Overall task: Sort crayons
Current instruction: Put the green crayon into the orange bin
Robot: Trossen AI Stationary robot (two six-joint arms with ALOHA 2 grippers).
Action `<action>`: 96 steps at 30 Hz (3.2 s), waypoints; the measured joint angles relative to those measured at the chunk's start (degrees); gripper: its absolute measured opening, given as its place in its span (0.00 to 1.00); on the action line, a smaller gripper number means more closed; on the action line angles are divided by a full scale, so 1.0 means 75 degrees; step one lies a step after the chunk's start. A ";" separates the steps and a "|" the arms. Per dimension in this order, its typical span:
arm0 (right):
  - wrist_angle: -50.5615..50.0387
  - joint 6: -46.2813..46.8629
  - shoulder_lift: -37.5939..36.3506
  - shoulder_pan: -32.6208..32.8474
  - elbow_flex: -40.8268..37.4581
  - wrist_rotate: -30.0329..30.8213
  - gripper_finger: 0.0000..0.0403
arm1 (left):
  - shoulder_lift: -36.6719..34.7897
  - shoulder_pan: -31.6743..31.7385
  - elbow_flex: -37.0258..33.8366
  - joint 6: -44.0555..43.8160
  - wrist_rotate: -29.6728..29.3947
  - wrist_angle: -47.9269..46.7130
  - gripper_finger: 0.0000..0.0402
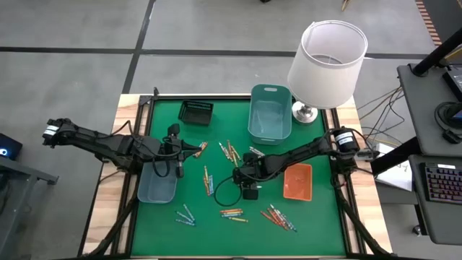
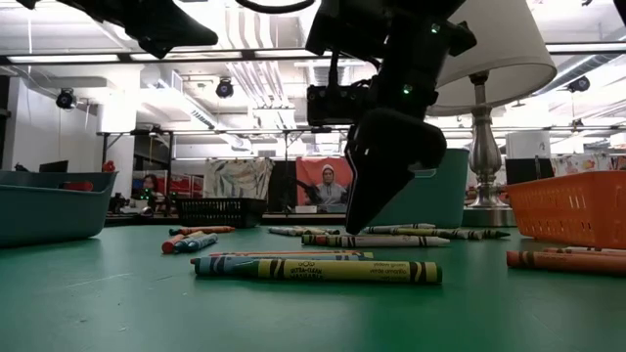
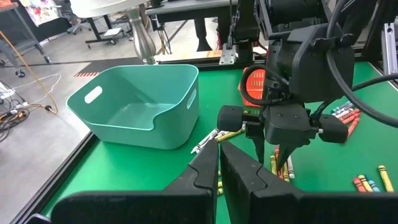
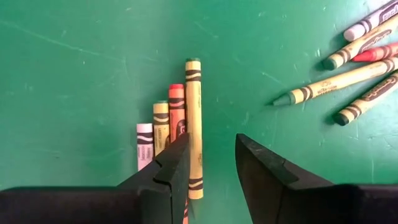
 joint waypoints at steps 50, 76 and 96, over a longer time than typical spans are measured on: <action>0.0216 -0.0936 0.0311 -0.0286 -0.0026 -0.0010 0.03 | 0.0000 0.0000 0.0000 -0.0003 0.0003 0.0051 0.00; -0.2031 0.0202 -0.1957 -0.0201 -0.0032 -0.0118 0.02 | 0.0000 0.0000 0.0000 -0.0003 0.0006 0.0621 0.00; -0.3758 0.3172 -0.3908 0.1048 -0.1276 -0.0169 0.02 | 0.0000 0.0000 -0.0001 -0.0003 0.0005 0.1257 0.00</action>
